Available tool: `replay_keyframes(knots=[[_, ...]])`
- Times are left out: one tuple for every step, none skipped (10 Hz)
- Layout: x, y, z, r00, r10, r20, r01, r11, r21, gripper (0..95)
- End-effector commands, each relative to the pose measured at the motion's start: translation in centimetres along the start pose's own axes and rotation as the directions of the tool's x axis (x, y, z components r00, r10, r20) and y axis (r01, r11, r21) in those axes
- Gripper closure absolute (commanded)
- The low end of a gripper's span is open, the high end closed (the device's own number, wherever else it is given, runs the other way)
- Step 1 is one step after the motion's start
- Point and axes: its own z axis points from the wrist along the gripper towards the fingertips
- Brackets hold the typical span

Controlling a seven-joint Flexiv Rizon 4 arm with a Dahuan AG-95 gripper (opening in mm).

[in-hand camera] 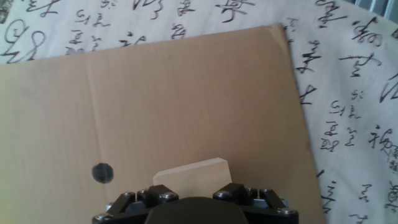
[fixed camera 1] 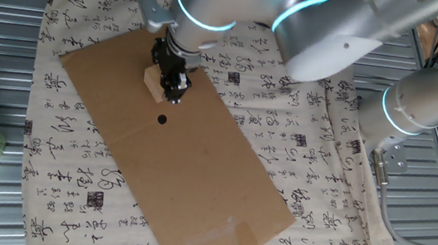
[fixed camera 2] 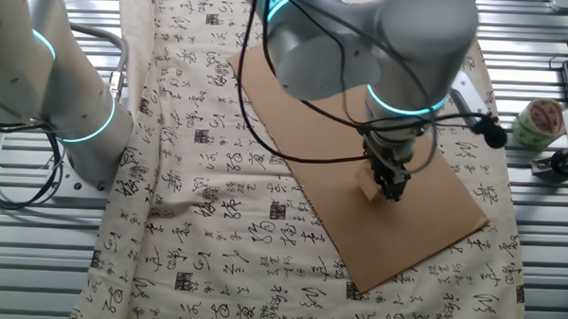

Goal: Grab the block and place it at the designated location

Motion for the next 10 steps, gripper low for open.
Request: replay_keyframes(knots=[[0.0,0.3,-0.1,1.000,-0.009,-0.002,0.009,1.000,-0.008,95.0],[0.0,0.4,-0.1,1.000,-0.009,-0.001,0.009,1.000,-0.009,95.0],[0.0,0.6,-0.1,1.000,-0.010,-0.004,0.010,1.000,-0.005,95.0],[0.1,0.8,-0.1,1.000,-0.008,-0.002,0.008,1.000,-0.011,95.0],[0.1,1.0,-0.1,1.000,-0.009,-0.002,0.009,1.000,-0.015,95.0],[0.1,1.1,-0.2,1.000,-0.013,0.002,0.013,1.000,-0.024,95.0],[0.1,1.2,-0.3,1.000,-0.014,0.002,0.014,1.000,-0.026,95.0],[0.2,1.4,-0.5,1.000,-0.014,0.002,0.014,0.999,-0.029,95.0],[0.2,1.6,-0.5,1.000,-0.014,0.004,0.014,0.999,-0.031,95.0],[0.3,1.9,-0.6,1.000,-0.013,0.007,0.013,0.999,-0.031,95.0]])
